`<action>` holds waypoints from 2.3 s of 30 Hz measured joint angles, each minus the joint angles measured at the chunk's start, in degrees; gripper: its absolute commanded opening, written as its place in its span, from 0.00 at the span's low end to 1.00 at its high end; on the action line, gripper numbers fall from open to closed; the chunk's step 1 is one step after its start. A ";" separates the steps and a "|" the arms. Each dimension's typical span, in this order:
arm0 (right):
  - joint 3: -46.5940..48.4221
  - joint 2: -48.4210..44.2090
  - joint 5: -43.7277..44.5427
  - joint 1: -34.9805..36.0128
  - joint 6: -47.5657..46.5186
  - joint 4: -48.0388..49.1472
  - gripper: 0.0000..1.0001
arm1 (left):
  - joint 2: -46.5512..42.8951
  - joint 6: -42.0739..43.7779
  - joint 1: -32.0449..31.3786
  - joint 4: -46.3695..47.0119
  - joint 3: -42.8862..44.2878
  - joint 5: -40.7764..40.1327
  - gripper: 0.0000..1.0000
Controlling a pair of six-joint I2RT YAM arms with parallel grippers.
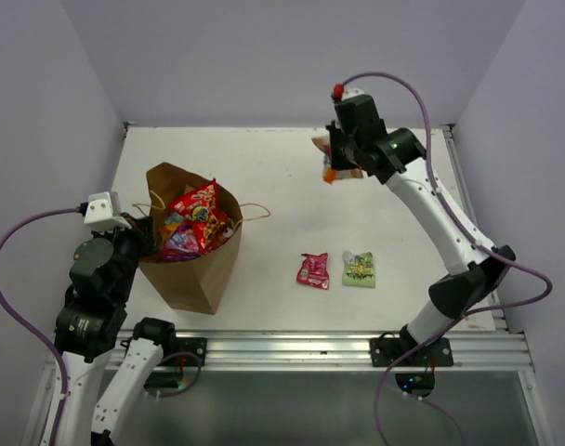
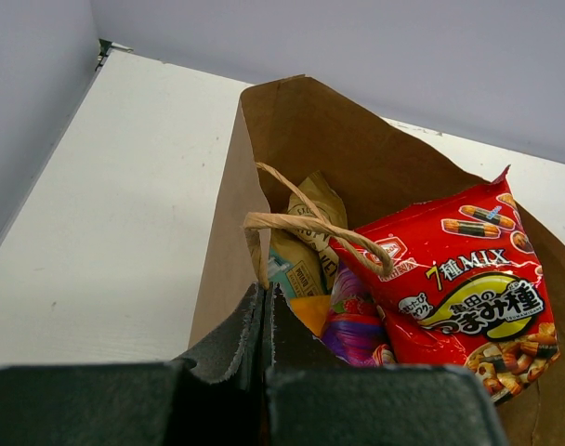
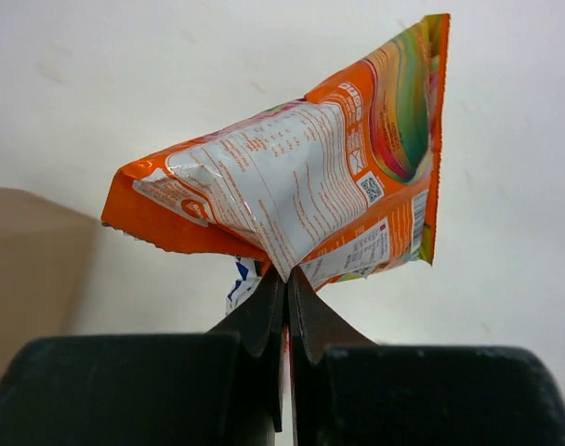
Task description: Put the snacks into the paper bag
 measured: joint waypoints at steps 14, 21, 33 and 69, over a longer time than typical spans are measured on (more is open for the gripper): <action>32.02 8.68 -27.87 22.51 2.58 3.96 0.00 | -0.11 0.00 0.00 -0.02 0.00 0.00 0.00; 32.09 17.66 -34.27 30.21 3.89 4.66 0.00 | -0.22 0.00 0.00 -0.13 0.00 0.00 0.00; 35.50 25.49 -35.19 31.82 4.50 0.70 0.00 | -0.96 -0.02 -0.02 -0.39 0.00 -0.02 0.00; -32.35 -23.71 6.03 25.55 10.60 13.14 0.88 | -1.01 0.44 -0.44 -0.66 0.00 -1.29 0.00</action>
